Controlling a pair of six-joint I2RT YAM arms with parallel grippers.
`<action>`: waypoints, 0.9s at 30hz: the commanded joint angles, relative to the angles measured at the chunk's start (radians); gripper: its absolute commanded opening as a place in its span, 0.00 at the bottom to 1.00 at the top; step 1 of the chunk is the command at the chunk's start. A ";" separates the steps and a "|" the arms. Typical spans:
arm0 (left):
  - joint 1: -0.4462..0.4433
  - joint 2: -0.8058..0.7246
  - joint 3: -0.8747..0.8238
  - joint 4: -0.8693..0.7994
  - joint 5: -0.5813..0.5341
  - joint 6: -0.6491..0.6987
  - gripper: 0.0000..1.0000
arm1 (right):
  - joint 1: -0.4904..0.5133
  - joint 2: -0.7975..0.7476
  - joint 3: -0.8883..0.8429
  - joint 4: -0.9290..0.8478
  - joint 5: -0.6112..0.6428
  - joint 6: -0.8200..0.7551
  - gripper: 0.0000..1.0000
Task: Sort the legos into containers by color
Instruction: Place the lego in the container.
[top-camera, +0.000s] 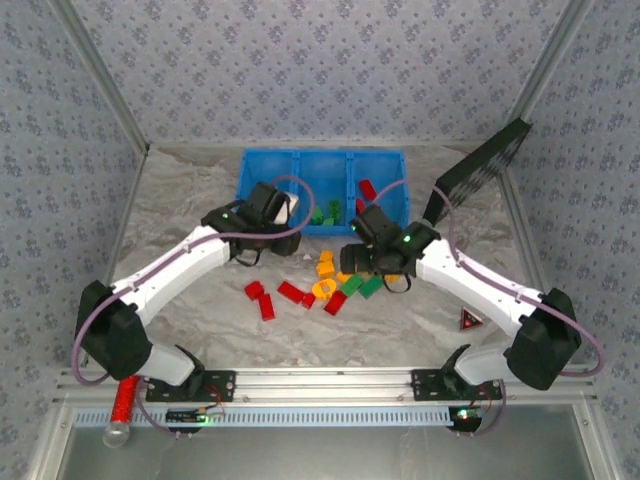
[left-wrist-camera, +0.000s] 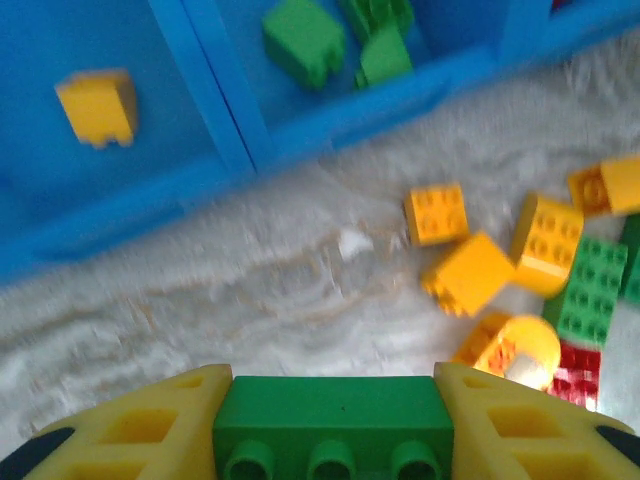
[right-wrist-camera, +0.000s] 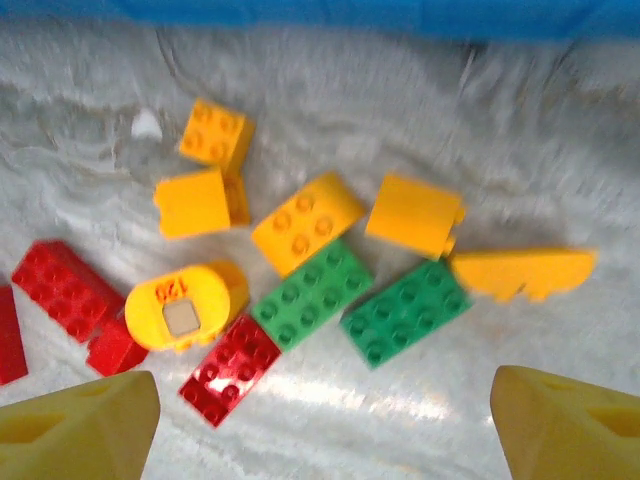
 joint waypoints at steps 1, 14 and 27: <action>0.016 0.083 0.095 0.059 0.022 0.083 0.41 | 0.072 -0.022 -0.072 0.021 0.002 0.201 0.91; 0.036 0.548 0.583 0.002 -0.003 0.062 0.40 | 0.234 -0.015 -0.256 0.183 -0.030 0.352 0.92; 0.023 0.805 0.773 -0.074 -0.010 0.032 0.39 | 0.245 0.050 -0.272 0.242 -0.079 0.379 0.92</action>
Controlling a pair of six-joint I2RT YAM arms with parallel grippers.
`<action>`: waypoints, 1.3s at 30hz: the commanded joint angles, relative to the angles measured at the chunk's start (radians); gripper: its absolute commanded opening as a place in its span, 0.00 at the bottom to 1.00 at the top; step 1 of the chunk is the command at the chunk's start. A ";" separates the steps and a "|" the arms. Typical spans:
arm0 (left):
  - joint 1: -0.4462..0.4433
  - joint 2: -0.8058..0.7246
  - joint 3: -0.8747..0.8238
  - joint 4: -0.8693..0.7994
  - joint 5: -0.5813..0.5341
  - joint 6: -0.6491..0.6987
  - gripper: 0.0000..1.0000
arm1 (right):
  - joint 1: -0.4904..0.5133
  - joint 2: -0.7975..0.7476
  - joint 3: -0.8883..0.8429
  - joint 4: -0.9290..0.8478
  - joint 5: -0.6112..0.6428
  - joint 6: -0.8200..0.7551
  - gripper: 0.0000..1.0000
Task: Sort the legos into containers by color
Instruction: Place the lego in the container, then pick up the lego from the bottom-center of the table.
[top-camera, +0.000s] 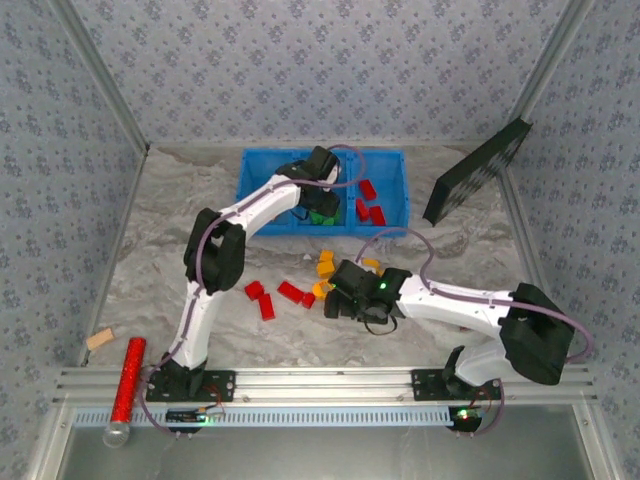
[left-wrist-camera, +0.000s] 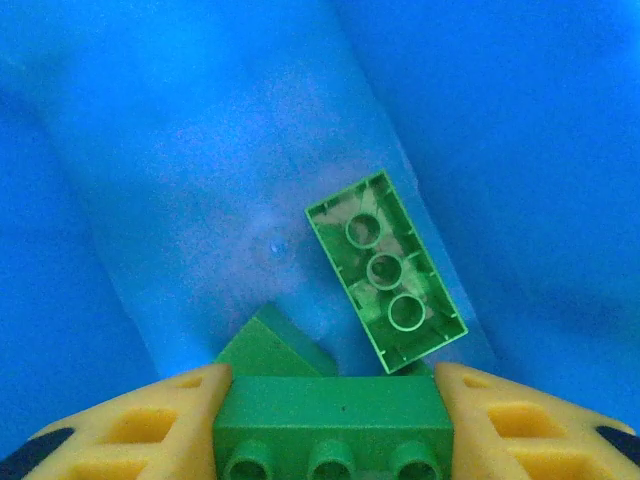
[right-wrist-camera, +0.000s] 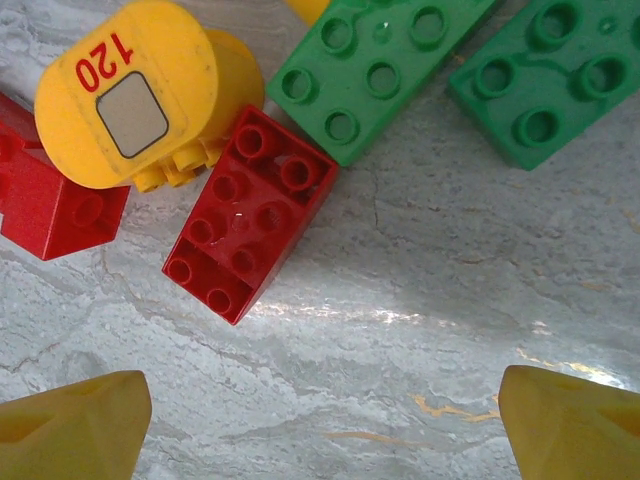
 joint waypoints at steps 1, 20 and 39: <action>-0.007 0.017 0.052 -0.036 -0.006 -0.014 0.40 | 0.006 0.031 0.013 0.015 -0.024 0.022 0.92; -0.019 -0.015 0.040 -0.008 0.058 -0.009 0.64 | 0.004 0.120 0.062 0.020 -0.039 0.012 0.91; -0.039 -0.219 -0.124 0.041 0.057 0.001 0.68 | -0.038 0.272 0.120 0.066 -0.057 -0.019 0.79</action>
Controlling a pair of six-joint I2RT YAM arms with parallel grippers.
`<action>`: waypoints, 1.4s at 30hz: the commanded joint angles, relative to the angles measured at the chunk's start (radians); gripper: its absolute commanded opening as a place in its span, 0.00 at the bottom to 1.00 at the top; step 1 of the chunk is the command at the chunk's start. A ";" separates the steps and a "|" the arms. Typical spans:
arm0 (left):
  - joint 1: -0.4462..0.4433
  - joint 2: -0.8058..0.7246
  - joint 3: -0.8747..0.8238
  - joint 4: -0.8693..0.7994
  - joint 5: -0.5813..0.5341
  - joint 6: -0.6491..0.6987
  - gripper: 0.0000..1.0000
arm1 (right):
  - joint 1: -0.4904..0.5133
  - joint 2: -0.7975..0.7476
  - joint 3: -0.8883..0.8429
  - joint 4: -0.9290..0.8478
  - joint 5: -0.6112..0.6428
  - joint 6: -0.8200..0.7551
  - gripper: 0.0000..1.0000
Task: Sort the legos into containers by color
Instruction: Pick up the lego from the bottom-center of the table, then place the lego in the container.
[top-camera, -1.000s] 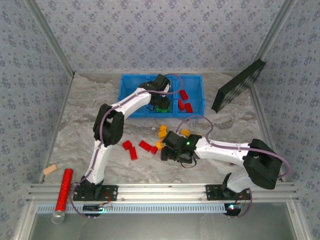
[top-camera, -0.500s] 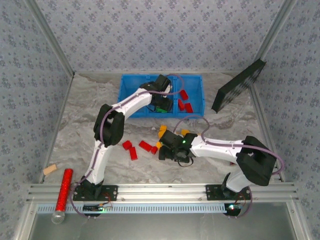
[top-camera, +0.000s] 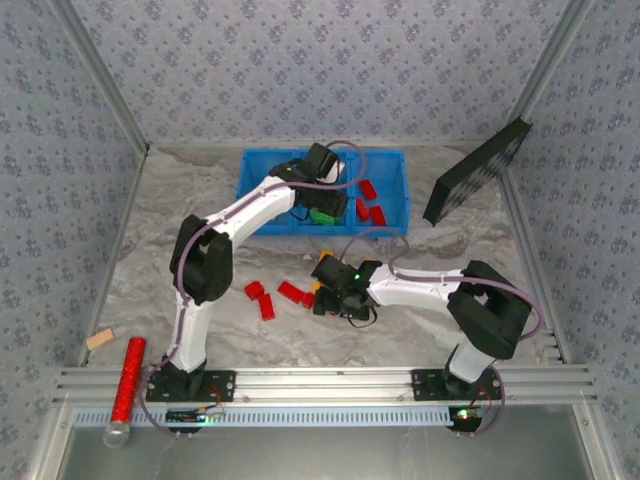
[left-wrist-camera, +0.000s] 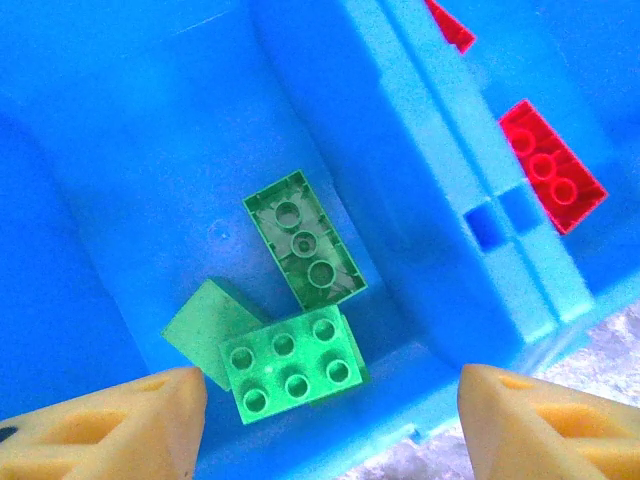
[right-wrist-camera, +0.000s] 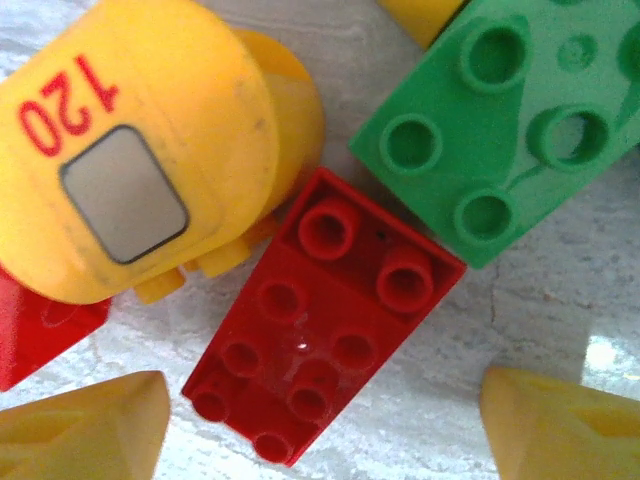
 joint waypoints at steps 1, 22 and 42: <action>-0.007 -0.065 -0.034 0.012 0.014 0.013 0.68 | -0.009 0.025 0.022 -0.021 0.005 -0.008 0.76; -0.061 -0.486 -0.549 0.025 -0.023 0.008 0.69 | -0.004 -0.157 -0.041 -0.185 0.016 -0.171 0.30; -0.225 -0.592 -0.824 0.126 0.055 0.179 0.73 | -0.454 -0.303 0.323 -0.428 0.080 -0.738 0.28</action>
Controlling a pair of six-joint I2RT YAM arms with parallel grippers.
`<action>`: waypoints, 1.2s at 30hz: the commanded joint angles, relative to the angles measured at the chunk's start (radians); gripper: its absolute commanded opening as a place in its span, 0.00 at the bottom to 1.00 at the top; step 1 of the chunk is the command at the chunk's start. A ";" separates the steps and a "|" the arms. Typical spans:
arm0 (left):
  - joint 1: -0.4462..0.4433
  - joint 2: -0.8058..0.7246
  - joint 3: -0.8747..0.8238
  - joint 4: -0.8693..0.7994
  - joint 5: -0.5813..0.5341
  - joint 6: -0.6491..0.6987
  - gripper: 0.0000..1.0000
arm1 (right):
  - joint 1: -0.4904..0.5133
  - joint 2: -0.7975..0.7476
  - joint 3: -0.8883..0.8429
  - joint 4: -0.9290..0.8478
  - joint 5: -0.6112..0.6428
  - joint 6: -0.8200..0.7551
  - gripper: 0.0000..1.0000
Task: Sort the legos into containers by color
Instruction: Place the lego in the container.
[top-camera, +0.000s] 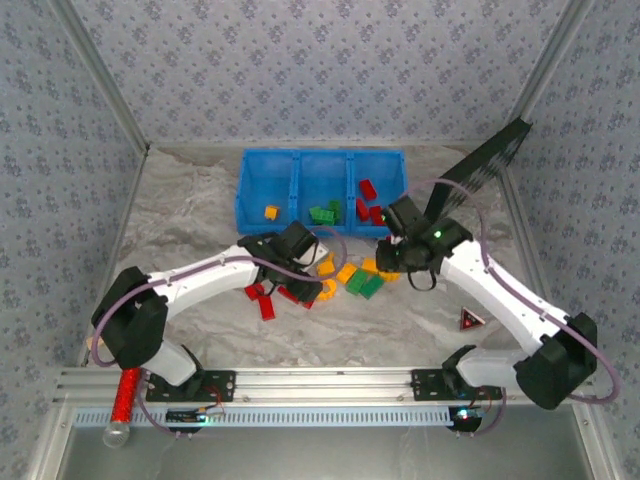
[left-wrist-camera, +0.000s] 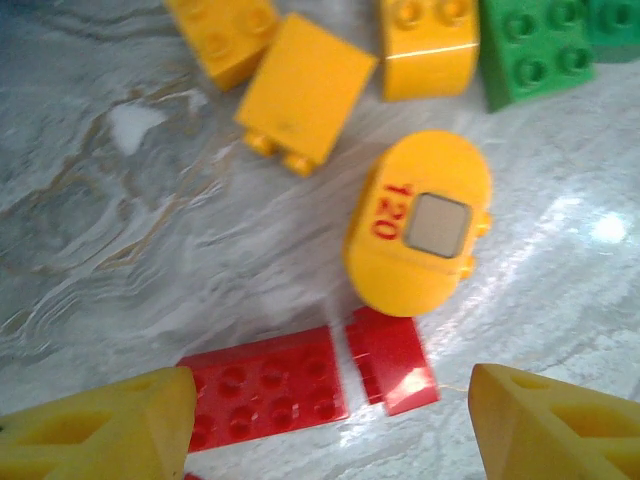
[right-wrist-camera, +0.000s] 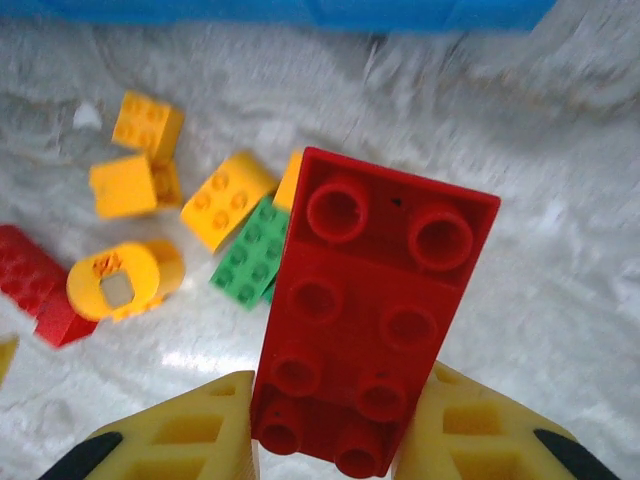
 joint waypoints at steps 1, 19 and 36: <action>-0.023 -0.029 -0.015 0.070 0.030 0.054 0.74 | -0.058 0.093 0.127 0.028 0.023 -0.215 0.28; -0.073 0.135 -0.003 0.155 0.041 0.064 0.81 | -0.149 0.664 0.527 0.186 -0.008 -0.379 0.32; -0.091 0.247 0.028 0.157 0.026 0.037 0.84 | -0.207 0.851 0.634 0.137 -0.075 -0.360 0.39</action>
